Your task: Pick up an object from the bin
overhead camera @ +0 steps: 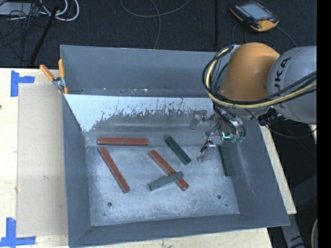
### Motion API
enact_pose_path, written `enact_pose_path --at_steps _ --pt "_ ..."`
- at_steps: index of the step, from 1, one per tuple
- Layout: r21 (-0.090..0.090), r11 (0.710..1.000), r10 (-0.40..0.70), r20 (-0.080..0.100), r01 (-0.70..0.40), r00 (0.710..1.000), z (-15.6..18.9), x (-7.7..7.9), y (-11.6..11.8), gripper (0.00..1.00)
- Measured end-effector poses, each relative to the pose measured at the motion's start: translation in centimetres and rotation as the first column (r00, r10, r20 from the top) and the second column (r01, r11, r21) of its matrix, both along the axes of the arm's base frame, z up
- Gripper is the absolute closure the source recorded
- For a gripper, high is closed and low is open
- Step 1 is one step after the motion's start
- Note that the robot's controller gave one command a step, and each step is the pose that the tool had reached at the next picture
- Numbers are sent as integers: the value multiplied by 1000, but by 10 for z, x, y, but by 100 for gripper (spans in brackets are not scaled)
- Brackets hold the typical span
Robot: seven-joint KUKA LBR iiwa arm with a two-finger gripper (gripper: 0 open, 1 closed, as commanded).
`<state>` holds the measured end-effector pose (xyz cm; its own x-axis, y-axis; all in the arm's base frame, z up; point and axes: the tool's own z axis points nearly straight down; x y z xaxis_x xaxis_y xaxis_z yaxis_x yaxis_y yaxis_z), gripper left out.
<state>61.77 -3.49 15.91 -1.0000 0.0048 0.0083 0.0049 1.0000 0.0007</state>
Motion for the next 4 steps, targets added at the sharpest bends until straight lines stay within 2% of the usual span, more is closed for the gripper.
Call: enact_pose_path --at_steps 1,2,3,4 --pt "-1 1000 1 7 -1 1000 4 2 0 0" --pt "-1 1000 -25 9 25 1000 -25 -10 59 0" --pt "2 1000 -4 9 4 1000 -41 0 90 0" --pt "2 999 -46 9 46 999 -74 -18 50 0"
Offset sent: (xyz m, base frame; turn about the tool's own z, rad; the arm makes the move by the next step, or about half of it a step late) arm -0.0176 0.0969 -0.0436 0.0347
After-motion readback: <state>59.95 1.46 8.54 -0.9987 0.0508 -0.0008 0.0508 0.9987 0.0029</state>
